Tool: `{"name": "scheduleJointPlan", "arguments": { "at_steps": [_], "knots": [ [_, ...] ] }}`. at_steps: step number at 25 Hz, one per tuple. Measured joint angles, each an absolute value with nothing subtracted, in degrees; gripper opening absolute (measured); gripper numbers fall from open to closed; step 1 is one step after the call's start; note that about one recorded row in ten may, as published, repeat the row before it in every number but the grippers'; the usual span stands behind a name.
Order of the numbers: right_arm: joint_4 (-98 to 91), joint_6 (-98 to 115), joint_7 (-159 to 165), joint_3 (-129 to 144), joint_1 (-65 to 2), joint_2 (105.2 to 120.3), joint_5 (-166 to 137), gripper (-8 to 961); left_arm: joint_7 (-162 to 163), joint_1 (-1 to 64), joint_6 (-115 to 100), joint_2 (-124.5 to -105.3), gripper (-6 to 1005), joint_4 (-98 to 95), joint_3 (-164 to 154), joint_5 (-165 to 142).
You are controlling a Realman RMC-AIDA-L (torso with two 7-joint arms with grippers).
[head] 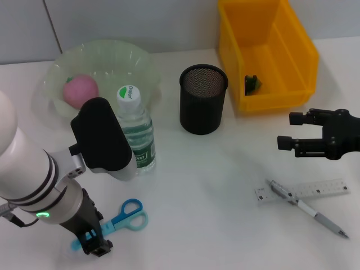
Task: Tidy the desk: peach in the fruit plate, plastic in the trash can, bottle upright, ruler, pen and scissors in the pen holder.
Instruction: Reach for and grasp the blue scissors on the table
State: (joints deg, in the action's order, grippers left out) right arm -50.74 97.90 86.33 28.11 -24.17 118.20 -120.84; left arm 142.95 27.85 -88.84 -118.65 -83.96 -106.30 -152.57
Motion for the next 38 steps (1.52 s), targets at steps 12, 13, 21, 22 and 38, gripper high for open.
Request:
{"name": "scheduleJointPlan", "arguments": {
  "at_steps": [12,13,21,22,38],
  "knots": [
    [-50.4,97.8,86.1,28.0,-24.2,118.12,-120.8,703,143.4,28.7,-89.3,-118.68,457,-83.7,-106.7,-152.2],
    [-50.4,97.8,86.1,28.0,-24.2,118.12,-120.8,703,143.4,28.7,-89.3,-118.68,450,-83.7,-106.7,-152.2],
    [-49.5,98.0,85.3,27.7,-24.2,117.94,-120.8,701,143.6,29.0,-89.1,-118.74,285,-83.2,-107.4,-152.5],
    [-49.5,98.2,85.3,27.7,-24.2,117.94,-120.8,701,143.6,29.0,-89.1,-118.74,251,-83.1,-107.4,-152.5],
    [-49.5,98.3,85.1,27.7,-24.2,117.85,-120.8,697,143.6,29.2,-88.6,-118.74,247,-82.5,-108.5,-153.0]
  ]
}}
